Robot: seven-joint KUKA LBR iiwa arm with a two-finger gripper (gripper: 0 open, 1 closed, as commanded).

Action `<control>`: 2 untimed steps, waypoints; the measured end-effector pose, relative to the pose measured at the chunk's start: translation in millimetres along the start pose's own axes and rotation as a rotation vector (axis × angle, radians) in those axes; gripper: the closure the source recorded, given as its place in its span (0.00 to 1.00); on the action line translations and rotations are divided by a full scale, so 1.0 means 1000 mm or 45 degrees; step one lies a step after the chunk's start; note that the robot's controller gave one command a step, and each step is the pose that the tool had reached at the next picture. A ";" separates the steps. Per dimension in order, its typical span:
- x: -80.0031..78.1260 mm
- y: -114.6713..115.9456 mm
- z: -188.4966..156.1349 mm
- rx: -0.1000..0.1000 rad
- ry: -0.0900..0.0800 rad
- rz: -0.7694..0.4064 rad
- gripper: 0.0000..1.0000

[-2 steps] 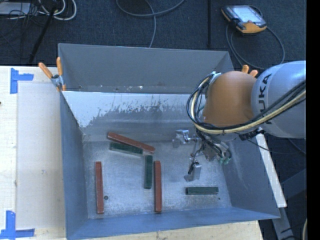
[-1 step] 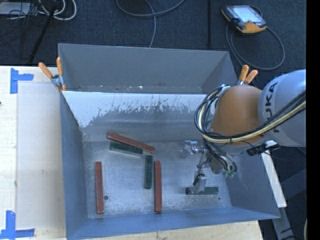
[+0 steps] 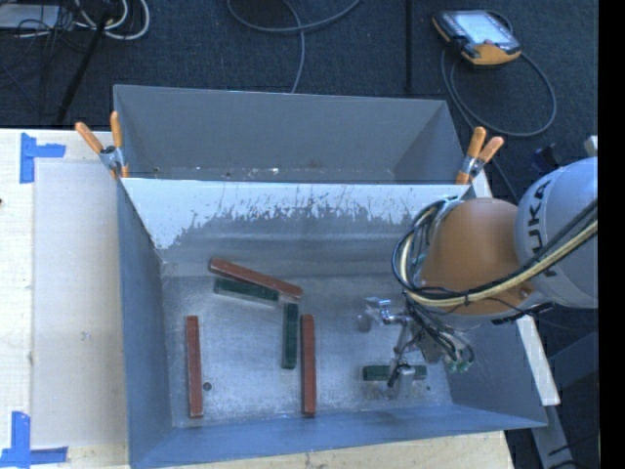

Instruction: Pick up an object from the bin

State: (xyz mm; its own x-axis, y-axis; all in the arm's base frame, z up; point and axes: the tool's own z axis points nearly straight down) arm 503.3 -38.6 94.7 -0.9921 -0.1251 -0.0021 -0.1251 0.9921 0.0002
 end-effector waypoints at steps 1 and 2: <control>-0.011 -0.028 0.024 0.000 0.003 0.364 1.00; -0.011 -0.028 0.024 0.000 0.003 0.364 1.00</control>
Offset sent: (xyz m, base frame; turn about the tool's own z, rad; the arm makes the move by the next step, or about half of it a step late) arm 0.0000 0.0000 0.0000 0.0000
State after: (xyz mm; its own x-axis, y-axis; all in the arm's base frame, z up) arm 518.1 -65.3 70.7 -0.9872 0.1594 0.0006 0.1594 0.9872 0.0003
